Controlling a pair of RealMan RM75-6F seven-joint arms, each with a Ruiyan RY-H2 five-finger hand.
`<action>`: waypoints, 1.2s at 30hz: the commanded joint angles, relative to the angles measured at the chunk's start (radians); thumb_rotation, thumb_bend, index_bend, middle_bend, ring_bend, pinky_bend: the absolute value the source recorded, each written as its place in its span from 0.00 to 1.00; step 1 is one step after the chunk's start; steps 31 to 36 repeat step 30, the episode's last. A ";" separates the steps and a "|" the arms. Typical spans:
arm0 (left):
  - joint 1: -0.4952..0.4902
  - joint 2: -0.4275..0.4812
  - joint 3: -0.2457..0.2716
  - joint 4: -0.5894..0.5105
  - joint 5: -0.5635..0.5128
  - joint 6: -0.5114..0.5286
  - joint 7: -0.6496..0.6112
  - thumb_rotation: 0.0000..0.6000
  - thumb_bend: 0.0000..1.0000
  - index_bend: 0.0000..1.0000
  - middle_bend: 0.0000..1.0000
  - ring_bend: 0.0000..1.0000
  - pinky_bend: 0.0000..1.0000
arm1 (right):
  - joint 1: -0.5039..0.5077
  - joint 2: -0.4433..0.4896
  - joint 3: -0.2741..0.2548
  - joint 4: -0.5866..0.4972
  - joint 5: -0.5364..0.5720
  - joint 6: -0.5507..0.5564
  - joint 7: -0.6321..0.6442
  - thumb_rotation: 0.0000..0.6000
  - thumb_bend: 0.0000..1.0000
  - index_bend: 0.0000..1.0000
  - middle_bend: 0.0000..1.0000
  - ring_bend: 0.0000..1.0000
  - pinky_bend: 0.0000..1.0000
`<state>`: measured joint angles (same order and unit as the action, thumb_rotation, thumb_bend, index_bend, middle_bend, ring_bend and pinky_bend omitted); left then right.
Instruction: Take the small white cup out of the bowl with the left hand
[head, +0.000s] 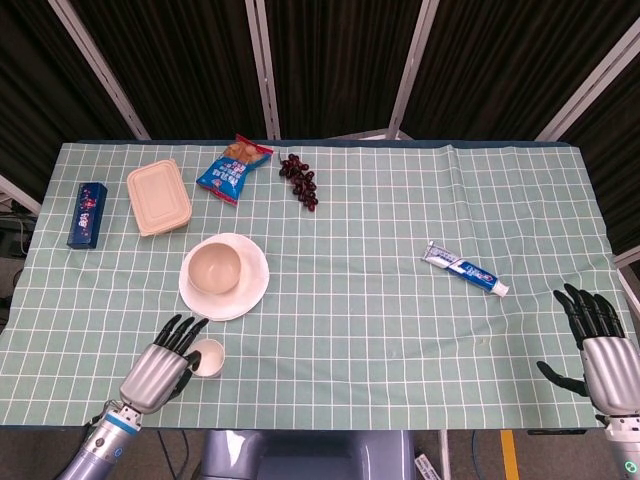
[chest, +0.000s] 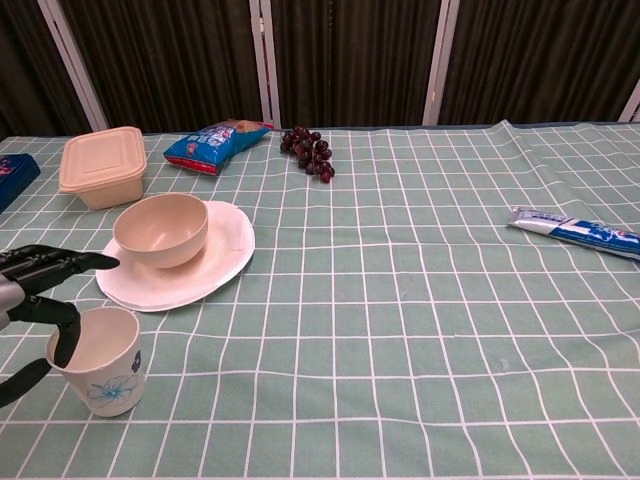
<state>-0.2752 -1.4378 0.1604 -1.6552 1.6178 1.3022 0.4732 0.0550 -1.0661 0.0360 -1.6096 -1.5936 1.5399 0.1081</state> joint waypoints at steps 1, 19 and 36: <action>0.006 0.009 0.006 -0.003 0.014 0.004 -0.007 1.00 0.62 0.34 0.00 0.00 0.00 | 0.000 0.000 0.000 0.001 -0.001 0.000 -0.001 1.00 0.06 0.00 0.00 0.00 0.00; 0.113 0.194 0.007 -0.162 0.108 0.229 -0.079 1.00 0.24 0.00 0.00 0.00 0.00 | 0.001 -0.007 -0.004 0.003 -0.005 -0.003 -0.021 1.00 0.06 0.00 0.00 0.00 0.00; 0.191 0.235 -0.081 -0.138 0.033 0.365 -0.140 1.00 0.18 0.00 0.00 0.00 0.00 | 0.004 -0.019 -0.006 0.004 -0.009 -0.008 -0.054 1.00 0.06 0.00 0.00 0.00 0.00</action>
